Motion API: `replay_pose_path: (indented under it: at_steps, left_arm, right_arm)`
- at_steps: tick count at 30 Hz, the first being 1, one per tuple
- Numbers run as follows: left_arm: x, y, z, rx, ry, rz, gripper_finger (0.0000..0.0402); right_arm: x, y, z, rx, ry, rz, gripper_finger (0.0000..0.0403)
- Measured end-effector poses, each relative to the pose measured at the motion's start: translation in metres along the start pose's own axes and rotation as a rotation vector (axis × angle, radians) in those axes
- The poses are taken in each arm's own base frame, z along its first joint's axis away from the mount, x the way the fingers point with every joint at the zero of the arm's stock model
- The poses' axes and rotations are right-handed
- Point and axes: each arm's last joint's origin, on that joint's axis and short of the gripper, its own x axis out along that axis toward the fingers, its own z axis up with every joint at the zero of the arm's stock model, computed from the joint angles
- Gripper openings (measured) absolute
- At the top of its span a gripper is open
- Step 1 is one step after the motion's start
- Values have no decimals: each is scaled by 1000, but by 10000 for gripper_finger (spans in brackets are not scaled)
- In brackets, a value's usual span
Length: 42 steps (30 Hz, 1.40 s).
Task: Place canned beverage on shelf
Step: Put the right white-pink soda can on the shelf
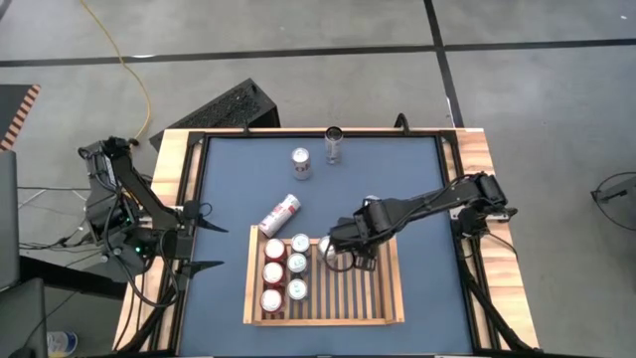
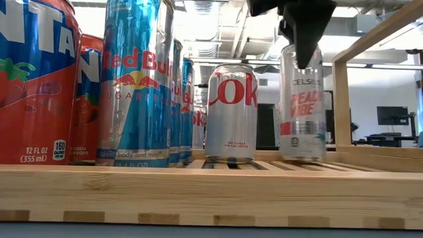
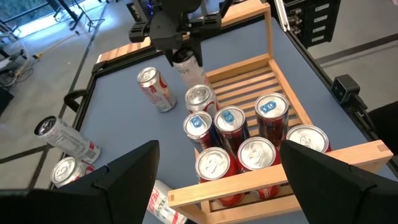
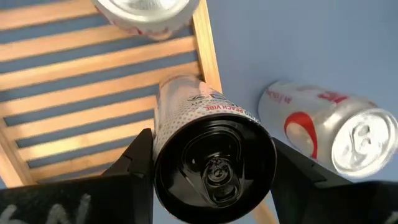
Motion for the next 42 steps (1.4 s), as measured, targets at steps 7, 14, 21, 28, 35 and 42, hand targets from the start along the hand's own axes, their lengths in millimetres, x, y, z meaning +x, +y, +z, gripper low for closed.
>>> replay_pose_path:
  at_steps: [7,14,21,28,35,42]
  left_arm:
    - [0,0,0,0,0,0,320]
    - [0,0,0,-1,0,0,320]
    - [0,0,0,-11,0,0,320]
    - [0,0,0,-12,0,0,320]
    - [0,0,0,-12,0,0,320]
    - [0,0,0,-10,0,0,320]
  right_arm:
    - [0,0,-1,-7,0,-19,196]
    - [-1,2,-2,-16,-11,-45,196]
    - [10,1,-7,-22,11,-62,197]
    - [10,1,-7,-25,-1,-53,219]
    - [10,1,-8,-27,12,-55,235]
    - [6,1,-6,-54,20,-46,236]
